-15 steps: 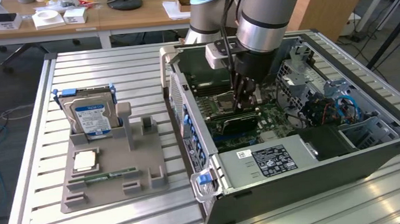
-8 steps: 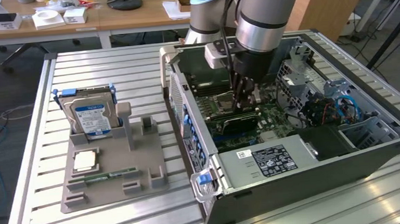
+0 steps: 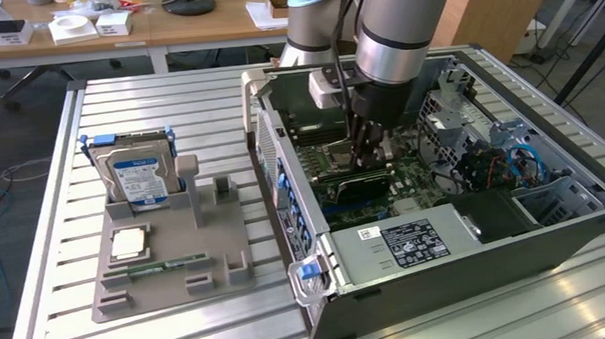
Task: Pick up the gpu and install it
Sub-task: 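Press down on the gpu until it lock into place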
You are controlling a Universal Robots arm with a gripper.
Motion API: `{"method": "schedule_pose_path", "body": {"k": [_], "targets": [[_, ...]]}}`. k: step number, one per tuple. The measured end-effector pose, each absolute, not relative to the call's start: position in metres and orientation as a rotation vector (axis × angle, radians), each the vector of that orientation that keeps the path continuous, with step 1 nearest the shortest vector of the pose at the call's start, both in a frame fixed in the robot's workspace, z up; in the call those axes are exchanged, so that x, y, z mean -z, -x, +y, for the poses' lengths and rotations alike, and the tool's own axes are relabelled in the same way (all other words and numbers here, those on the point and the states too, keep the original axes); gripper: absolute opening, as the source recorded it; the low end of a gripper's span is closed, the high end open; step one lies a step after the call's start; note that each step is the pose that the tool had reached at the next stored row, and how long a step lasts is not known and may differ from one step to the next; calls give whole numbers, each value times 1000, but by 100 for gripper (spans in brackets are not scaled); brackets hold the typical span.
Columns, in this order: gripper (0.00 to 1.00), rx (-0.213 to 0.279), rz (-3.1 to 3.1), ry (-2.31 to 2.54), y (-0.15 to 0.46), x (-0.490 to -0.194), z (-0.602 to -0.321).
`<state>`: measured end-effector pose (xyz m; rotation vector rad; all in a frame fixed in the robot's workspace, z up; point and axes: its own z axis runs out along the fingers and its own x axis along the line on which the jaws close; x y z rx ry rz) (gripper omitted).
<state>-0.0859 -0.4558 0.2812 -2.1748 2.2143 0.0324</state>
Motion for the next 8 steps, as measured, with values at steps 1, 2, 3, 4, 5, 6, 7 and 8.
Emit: {"method": "schedule_pose_path", "body": {"k": [1,2,3,4,5,6,7,8], "targets": [[10,-32,2214,2175,86,-280,-456],[10,-32,2214,2175,86,-280,-456],[10,-32,2214,2175,86,-280,-456],[10,-32,2215,2175,86,-280,-456],[10,-32,2214,2175,86,-280,-456],[10,-32,2214,2175,86,-280,-456],[10,-32,2214,2175,86,-279,-456],[10,-32,2214,2175,86,-277,-456]]}}
